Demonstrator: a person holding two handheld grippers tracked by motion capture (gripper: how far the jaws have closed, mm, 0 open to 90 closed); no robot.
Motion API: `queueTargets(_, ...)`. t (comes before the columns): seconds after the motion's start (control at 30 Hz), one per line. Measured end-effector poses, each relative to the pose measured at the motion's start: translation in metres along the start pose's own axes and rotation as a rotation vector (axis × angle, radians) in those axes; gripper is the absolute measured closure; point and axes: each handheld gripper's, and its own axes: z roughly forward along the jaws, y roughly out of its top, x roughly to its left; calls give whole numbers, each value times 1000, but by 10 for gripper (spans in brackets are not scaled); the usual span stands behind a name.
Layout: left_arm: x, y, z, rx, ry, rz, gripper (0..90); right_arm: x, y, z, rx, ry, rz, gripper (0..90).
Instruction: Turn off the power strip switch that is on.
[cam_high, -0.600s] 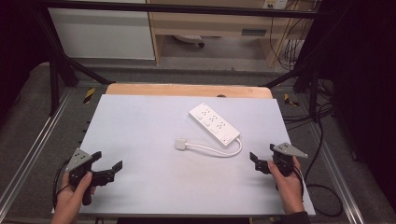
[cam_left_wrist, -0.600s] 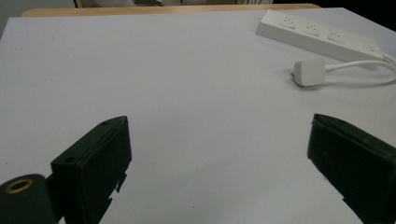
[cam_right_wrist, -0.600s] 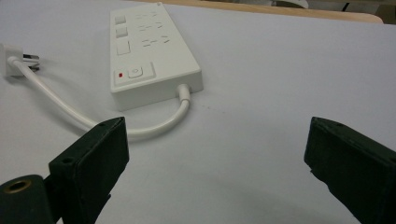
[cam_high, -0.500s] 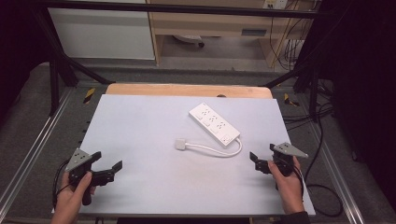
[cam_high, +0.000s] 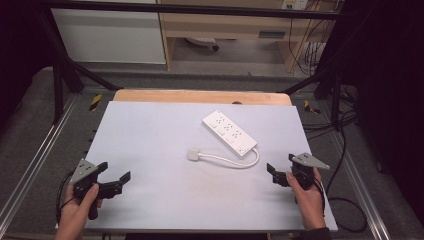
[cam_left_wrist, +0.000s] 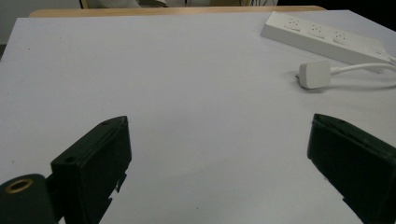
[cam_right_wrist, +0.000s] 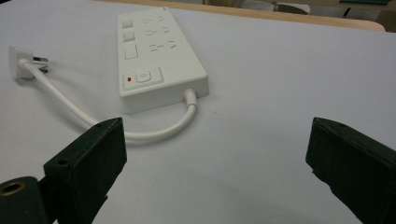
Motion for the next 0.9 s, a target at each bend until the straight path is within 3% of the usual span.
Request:
queueTargets(0.6, -3, 1, 0, -23, -13, 6, 62, 13, 8, -11, -38, 50, 6, 38)
queueTargets(0.7, -1, 1, -1, -24, 7, -11, 62, 17, 10, -12, -36, 63, -3, 57)
queueTargets(0.9, -1, 0, -1, -20, -2, -21, 61, 21, 17, -13, -48, 69, -16, 60)
